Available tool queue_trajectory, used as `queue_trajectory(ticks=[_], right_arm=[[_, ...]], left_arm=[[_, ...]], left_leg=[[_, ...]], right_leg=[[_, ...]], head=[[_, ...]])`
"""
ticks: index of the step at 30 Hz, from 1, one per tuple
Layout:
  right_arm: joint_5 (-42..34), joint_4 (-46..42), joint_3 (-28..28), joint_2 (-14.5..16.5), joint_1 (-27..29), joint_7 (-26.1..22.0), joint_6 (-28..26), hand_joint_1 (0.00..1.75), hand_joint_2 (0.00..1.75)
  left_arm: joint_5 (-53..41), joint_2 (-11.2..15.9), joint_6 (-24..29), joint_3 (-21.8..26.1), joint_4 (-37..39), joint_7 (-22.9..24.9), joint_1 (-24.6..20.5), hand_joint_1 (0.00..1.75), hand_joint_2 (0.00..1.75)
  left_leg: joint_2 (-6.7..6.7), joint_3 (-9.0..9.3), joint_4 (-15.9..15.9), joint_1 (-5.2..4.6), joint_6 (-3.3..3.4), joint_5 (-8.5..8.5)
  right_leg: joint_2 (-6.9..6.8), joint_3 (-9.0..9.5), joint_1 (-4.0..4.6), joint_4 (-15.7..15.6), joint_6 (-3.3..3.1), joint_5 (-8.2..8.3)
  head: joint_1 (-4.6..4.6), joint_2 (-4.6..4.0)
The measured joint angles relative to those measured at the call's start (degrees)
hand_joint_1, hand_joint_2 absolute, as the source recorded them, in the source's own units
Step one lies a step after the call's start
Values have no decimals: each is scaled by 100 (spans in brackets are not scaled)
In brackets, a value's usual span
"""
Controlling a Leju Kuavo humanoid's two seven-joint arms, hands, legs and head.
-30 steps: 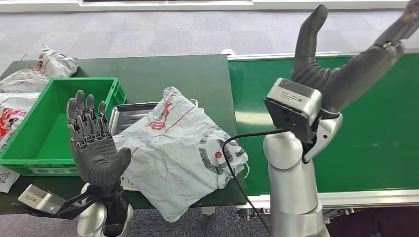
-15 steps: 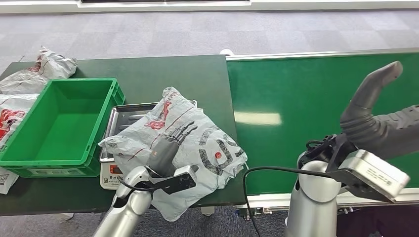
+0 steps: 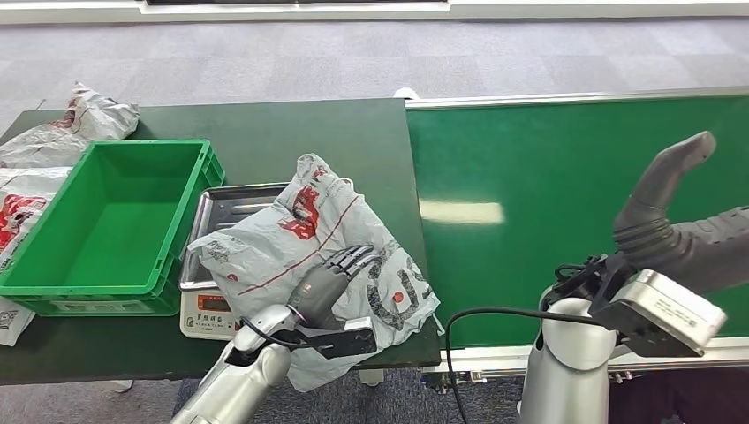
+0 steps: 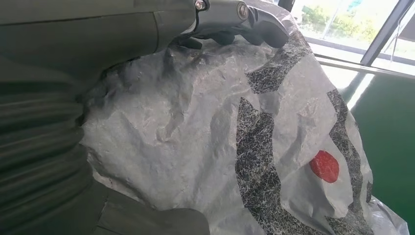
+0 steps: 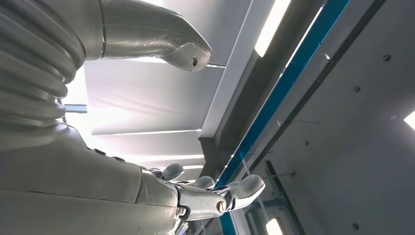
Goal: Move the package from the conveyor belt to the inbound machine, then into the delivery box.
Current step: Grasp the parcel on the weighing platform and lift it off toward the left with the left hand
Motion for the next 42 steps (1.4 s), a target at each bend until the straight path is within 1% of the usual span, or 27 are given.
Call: queue_trajectory(ticks=[1, 2, 9, 19, 22, 25, 27, 29, 34, 37, 39, 42], right_arm=[[-7, 0, -5, -1, 4, 0, 0, 0, 175], [-16, 0, -11, -2, 6, 1, 0, 0, 175], [-22, 1, -42, -4, 11, 2, 0, 0, 175], [8, 3, -47, -4, 12, 0, 0, 0, 175], [15, 8, -49, -4, 12, -1, 0, 0, 175], [25, 35, -50, -5, 14, 1, 0, 0, 175], [29, 69, -50, -6, 14, 2, 1, 0, 175], [30, 113, -50, -6, 14, 1, 2, 0, 175], [22, 244, -52, -8, 13, 2, 2, 0, 175], [10, 332, -52, -8, 13, 1, 2, 0, 175], [1, 392, -52, -8, 14, 1, 2, 0, 175], [-16, 456, -51, -8, 14, 0, 2, 0, 175]], left_arm=[[-14, 0, 5, -3, 20, 10, -12, 137, 175], [-30, 0, 16, -6, 37, 25, -22, 175, 175], [-44, 0, 236, -8, 82, 111, -111, 175, 175], [37, 1, 384, -8, 42, 115, -190, 175, 175], [152, 7, 473, -6, -53, 67, -153, 175, 175], [470, 21, 462, 20, -228, -119, -62, 175, 175], [865, 28, 315, 61, -385, -342, 2, 175, 175], [1398, 36, -21, 131, -572, -625, 64, 175, 175], [2980, 64, -1229, 415, -1150, -1308, 232, 175, 175], [3951, 67, -1817, 664, -1538, -1536, 279, 175, 175], [4566, 45, -1973, 897, -1835, -1576, 311, 175, 175], [5363, -48, -1865, 1388, -2291, -1594, 247, 175, 175]], left_leg=[[0, 1, 0, 0, 0, 0], [0, 2, 0, 0, 0, 1], [-1, 4, 0, 0, 0, 1], [-1, 4, 0, 1, 0, 1], [-2, 2, 0, 2, 0, 1], [-2, 1, 0, 2, 0, 1], [-5, -1, 0, 3, 0, 1], [-7, -2, -1, 4, -1, 1], [-9, -4, -1, 5, -1, 1], [-10, -5, -1, 5, -1, 1], [-8, -5, -1, 5, -1, 2], [-10, -4, -1, 6, -3, 4]], right_leg=[[0, 1, 0, 0, 0, 0], [0, 2, 0, 0, 0, 0], [-1, 5, 0, 0, 0, 1], [-2, 6, 1, 0, 0, 1], [-4, 5, 1, 0, 0, 1], [-5, 4, 1, 1, 0, 1], [-6, 4, 2, 1, 0, 0], [-7, 4, 2, 1, -1, 0], [-8, 3, 2, 1, -1, 0], [-11, 3, 2, 1, -1, 0], [-10, 1, 2, 1, -1, 0], [-11, 1, 3, 1, -1, 0]], head=[[0, 0], [1, 0], [1, 0], [0, 0], [1, 0], [0, 0], [1, 0], [1, 0], [1, 0], [0, 0], [0, 0], [1, 0]])
